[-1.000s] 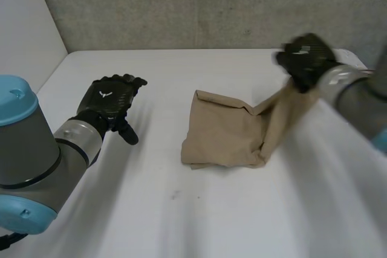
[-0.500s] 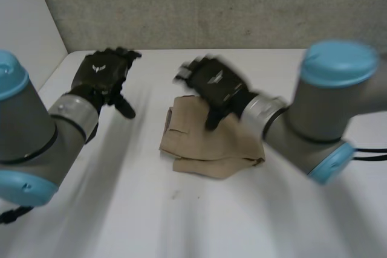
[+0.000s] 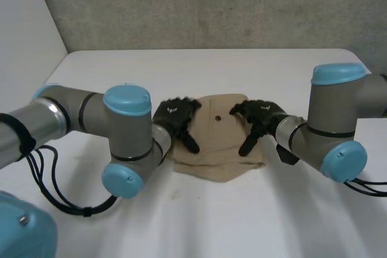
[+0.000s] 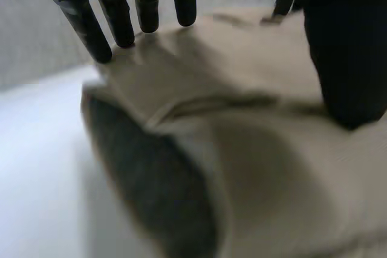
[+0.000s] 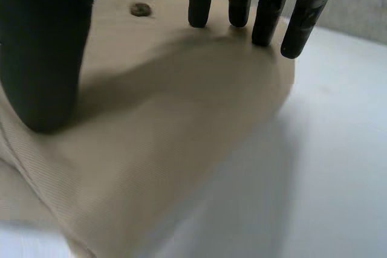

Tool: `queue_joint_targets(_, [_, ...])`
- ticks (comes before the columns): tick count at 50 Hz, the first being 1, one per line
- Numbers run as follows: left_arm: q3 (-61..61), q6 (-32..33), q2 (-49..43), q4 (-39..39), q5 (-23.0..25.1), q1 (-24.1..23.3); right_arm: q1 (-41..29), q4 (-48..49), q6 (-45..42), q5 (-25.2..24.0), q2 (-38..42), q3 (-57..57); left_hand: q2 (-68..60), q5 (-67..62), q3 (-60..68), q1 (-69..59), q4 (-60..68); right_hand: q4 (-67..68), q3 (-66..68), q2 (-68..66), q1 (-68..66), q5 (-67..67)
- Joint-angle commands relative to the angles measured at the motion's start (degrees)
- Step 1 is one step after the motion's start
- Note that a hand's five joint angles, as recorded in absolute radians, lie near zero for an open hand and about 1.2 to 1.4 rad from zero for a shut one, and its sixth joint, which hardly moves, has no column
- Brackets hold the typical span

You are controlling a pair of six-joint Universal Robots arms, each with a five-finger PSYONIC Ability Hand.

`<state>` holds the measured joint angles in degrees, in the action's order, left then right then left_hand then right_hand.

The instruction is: Fold the shorts.

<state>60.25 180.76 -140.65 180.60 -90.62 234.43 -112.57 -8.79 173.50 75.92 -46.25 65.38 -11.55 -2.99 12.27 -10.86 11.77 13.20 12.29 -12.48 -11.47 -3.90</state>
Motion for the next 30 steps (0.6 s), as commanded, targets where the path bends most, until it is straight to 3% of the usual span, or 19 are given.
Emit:
queue_joint_targets(1, [1.4, 3.4, -0.5, -4.8, -0.3, 1.1, 0.4, -1.0, -10.1, 5.5, 0.5, -0.4, -1.0, 0.4, 0.3, -1.7, 0.8, -3.2, -2.3, 2.5, 1.5, 3.9])
queue_joint_targets(6, [2.1, 3.1, 3.6, -5.4, -0.3, 0.0, -0.2, -1.0, -11.7, 5.5, -3.4, -0.2, -0.5, 0.9, -0.2, -1.2, 0.3, -3.2, -2.3, 2.5, 1.5, 3.9])
queue_joint_targets(12, [3.3, 2.8, 17.3, -5.3, -0.2, -1.2, -0.3, 1.7, -9.2, 6.4, -13.9, 0.3, 0.8, 2.3, -1.6, 0.1, -1.0, -3.2, -2.3, 2.5, 1.5, 3.9])
queue_joint_targets(15, [3.7, 2.8, 22.6, -5.3, -0.6, -0.8, -0.2, 6.0, -6.3, 10.2, -20.4, 1.6, 0.8, 2.3, -1.6, 0.1, -1.1, -3.2, -2.3, 2.5, 1.5, 3.9])
queue_joint_targets(17, [5.0, 2.7, 31.2, -5.6, -0.8, 0.7, 0.2, 8.3, -5.1, 14.6, -25.1, 2.9, -0.3, 1.1, -0.4, -1.0, 0.1, -3.2, -2.3, 2.5, 1.5, 3.9])
queue_joint_targets(18, [5.1, 2.7, 31.2, -5.6, -0.8, 0.7, 0.2, 8.9, -4.9, 16.2, -26.7, 3.4, -0.4, 1.1, -0.4, -1.0, 0.1, -3.2, -2.3, 2.5, 1.5, 3.9])
queue_joint_targets(22, [7.6, 1.7, 41.3, -9.0, -2.5, 8.0, 0.3, 9.4, -5.2, 22.1, -33.8, 5.3, -3.2, -1.8, 2.5, -3.9, 3.0, -3.2, -2.3, 2.5, 1.5, 3.9])
queue_joint_targets(25, [8.3, 0.1, 45.4, -15.0, -2.7, 12.3, 0.5, 7.0, -5.4, 23.0, -37.2, 6.1, -1.2, 0.2, 0.5, -1.9, 1.0, -3.2, -2.3, 2.5, 1.5, 3.9])
queue_joint_targets(30, [9.6, -2.5, 47.5, -23.1, -2.0, 13.8, 0.5, 0.0, -5.3, 22.0, -38.6, 6.3, 1.5, 2.9, -2.2, 0.8, -1.7, -3.2, -2.3, 2.5, 1.5, 3.9])
